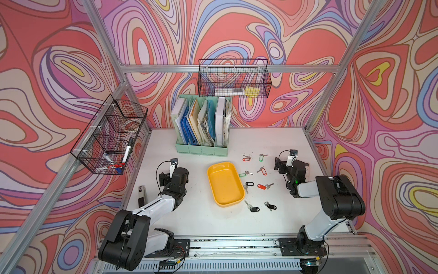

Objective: Take the keys out of the storage box
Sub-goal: Reset both arms

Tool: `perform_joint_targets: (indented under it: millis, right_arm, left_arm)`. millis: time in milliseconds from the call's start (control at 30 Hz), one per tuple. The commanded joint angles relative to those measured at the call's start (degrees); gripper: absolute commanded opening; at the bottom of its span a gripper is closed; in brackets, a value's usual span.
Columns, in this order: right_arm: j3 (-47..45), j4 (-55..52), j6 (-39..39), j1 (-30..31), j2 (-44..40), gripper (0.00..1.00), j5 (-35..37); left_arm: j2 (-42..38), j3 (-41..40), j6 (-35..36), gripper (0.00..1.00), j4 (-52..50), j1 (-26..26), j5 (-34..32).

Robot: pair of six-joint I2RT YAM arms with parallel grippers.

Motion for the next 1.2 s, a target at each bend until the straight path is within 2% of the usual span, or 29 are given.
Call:
perform_joint_targets:
  millis: [0, 100, 167, 233, 333, 433, 500, 567, 633, 733, 767, 833, 1167]
  right_arm:
    - [-0.27, 2.15, 0.74, -0.19, 0.2, 0.98, -1.18]
    - [-0.21, 2.22, 0.62, -0.13, 0.2, 0.98, -1.14]
    - [-0.23, 2.22, 0.64, -0.14, 0.2, 0.98, -1.01]
    - [-0.2, 2.15, 0.62, -0.12, 0.2, 0.98, -1.02]
    - [-0.26, 2.22, 0.62, -0.1, 0.2, 0.98, -1.0]
    - [-0.2, 2.16, 0.62, -0.11, 0.2, 0.98, -1.01]
    - [-0.2, 2.19, 0.61, -0.12, 0.21, 0.98, -1.01]
    - [-0.19, 2.17, 0.56, -0.08, 0.2, 0.98, -0.99]
    - [-0.19, 2.19, 0.59, -0.1, 0.2, 0.98, -1.02]
    - [-0.2, 2.14, 0.63, -0.12, 0.2, 0.98, -1.15]
    - [-0.2, 2.09, 0.61, -0.07, 0.2, 0.98, -1.05]
    - [-0.2, 2.15, 0.63, -0.08, 0.2, 0.98, -1.08]
    - [-0.25, 2.22, 0.5, -0.09, 0.2, 0.98, -0.98]
  left_arm:
    - [2.16, -2.18, 5.35, 0.99, 12.93, 0.37, 5.55]
    - [5.39, -3.01, 9.11, 0.99, 20.98, 0.66, 10.4]
    - [6.9, -2.19, 11.3, 0.99, 21.68, 0.75, 10.98]
    - [9.14, -4.4, 13.16, 0.99, 28.65, 1.69, 13.58]
    - [13.61, -8.39, 12.04, 0.99, 41.75, 3.67, 14.48]
    - [13.19, -9.61, 9.86, 0.99, 41.93, 5.79, 18.85]
    - [15.67, -9.45, 9.47, 0.99, 43.09, 6.79, 21.48]
    - [17.79, -9.45, 10.27, 0.99, 47.17, 6.92, 21.37]
    - [14.93, -7.82, 8.22, 0.99, 39.4, 7.96, 22.15]
    - [15.87, -1.46, 4.42, 0.99, 28.86, 11.29, 22.28]
    - [14.58, -1.03, 3.13, 0.99, 25.22, 12.65, 25.15]
    - [15.61, -2.26, 2.69, 0.99, 29.2, 13.51, 25.44]
    - [15.08, -2.12, 2.57, 0.99, 28.13, 13.4, 25.73]
